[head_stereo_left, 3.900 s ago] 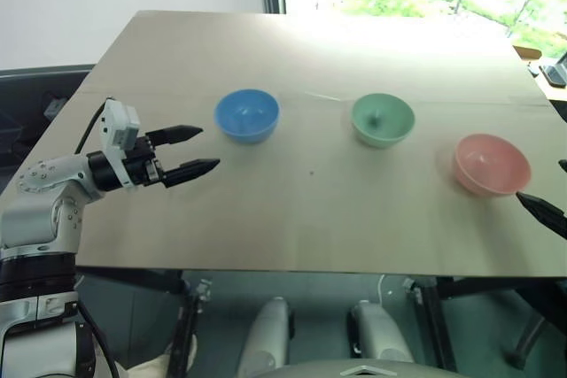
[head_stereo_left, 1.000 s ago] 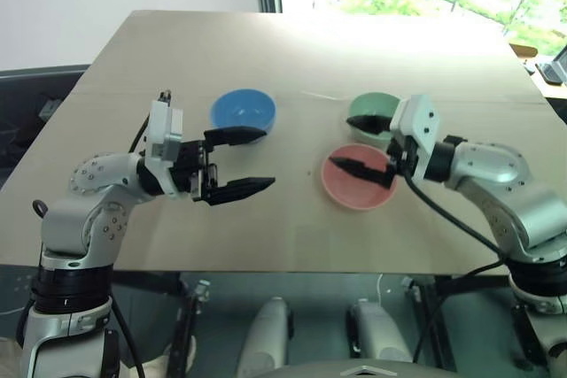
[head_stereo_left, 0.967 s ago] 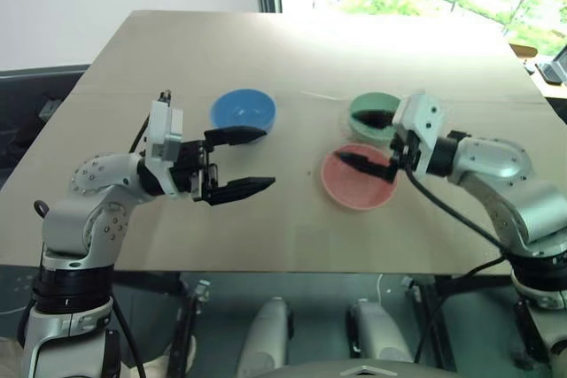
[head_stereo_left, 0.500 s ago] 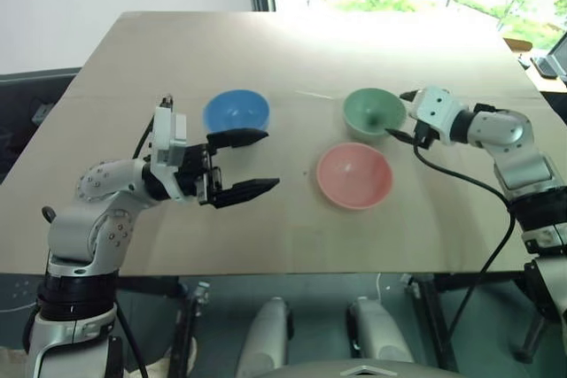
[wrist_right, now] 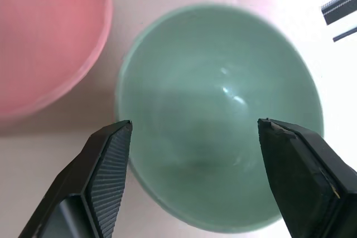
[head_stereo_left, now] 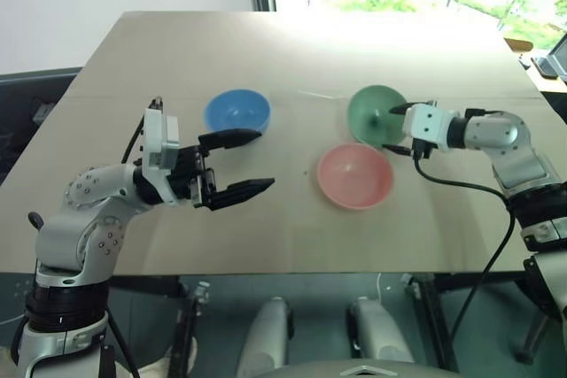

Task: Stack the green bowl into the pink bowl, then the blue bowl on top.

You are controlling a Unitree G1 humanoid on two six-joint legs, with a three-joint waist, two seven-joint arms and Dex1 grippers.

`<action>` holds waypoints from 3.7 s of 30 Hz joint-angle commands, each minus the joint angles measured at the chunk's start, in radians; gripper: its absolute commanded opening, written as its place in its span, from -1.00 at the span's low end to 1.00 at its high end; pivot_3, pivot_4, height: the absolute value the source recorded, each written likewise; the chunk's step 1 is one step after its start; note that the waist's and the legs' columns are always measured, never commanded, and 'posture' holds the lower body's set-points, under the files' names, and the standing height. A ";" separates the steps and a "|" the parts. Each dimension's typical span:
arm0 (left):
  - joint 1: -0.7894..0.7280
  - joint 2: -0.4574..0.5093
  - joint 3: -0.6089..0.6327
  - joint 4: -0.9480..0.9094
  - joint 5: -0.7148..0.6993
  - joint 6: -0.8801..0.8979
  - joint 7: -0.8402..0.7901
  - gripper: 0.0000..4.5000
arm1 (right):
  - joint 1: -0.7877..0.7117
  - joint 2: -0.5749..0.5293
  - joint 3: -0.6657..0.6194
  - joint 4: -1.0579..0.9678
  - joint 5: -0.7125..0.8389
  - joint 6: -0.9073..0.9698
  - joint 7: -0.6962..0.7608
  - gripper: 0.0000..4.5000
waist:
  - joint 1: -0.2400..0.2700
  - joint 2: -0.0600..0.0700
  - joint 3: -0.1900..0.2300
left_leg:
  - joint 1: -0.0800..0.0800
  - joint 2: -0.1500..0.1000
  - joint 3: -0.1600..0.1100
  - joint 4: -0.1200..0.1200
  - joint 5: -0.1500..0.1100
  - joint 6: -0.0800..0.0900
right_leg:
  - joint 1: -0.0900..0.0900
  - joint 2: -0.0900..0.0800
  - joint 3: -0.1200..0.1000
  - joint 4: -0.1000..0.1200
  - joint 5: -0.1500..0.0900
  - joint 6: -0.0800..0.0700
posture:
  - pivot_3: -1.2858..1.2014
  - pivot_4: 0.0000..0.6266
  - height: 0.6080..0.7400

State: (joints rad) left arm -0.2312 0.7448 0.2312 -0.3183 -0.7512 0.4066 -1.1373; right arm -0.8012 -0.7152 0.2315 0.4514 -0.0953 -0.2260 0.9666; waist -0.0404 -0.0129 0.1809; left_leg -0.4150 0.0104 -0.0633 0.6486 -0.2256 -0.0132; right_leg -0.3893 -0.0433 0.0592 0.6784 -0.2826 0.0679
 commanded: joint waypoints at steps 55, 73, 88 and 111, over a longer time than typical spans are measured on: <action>-0.012 0.075 0.009 0.208 0.064 -0.107 -0.221 1.00 | 0.307 -0.133 -0.101 -0.931 0.255 0.676 0.070 0.35 | 0.005 0.002 0.002 | -0.001 0.000 -0.001 0.000 0.000 0.000 | 0.000 0.000 -0.001 0.000 0.000 0.000 | 0.03 -0.52 1.00; -0.304 0.120 -0.335 0.202 0.804 -0.092 0.277 1.00 | 0.509 0.108 -0.327 -1.252 0.562 0.931 -0.298 0.75 | 0.001 0.000 0.001 | -0.001 -0.001 -0.003 0.000 0.000 0.000 | 0.001 0.001 -0.003 0.001 0.000 0.000 | 0.03 -0.52 1.00; -0.358 0.086 -0.460 0.344 0.984 -0.077 0.315 0.00 | 0.527 0.081 -0.282 -1.203 0.500 0.837 -0.325 0.78 | 0.005 0.000 0.001 | -0.001 -0.001 -0.003 0.000 0.000 0.000 | 0.000 0.001 -0.002 0.000 0.000 0.000 | 0.03 -0.52 1.00; -0.649 -0.143 -0.517 0.411 0.686 -0.410 -0.098 -0.96 | 0.717 0.017 -0.484 -1.246 0.518 0.751 -0.298 0.78 | 0.035 -0.001 0.002 | -0.005 -0.002 -0.006 0.003 0.000 0.000 | 0.001 -0.001 -0.006 -0.001 0.000 0.000 | 0.03 -0.52 1.00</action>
State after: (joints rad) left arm -0.8433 0.6162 -0.2818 0.1116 -0.0044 0.0602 -1.1539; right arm -0.1108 -0.6836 -0.1831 -0.7098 0.3710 0.5133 0.6599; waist -0.0055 -0.0143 0.1826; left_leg -0.4197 0.0082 -0.0692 0.6512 -0.2256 -0.0131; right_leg -0.3885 -0.0438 0.0534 0.6773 -0.2827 0.0683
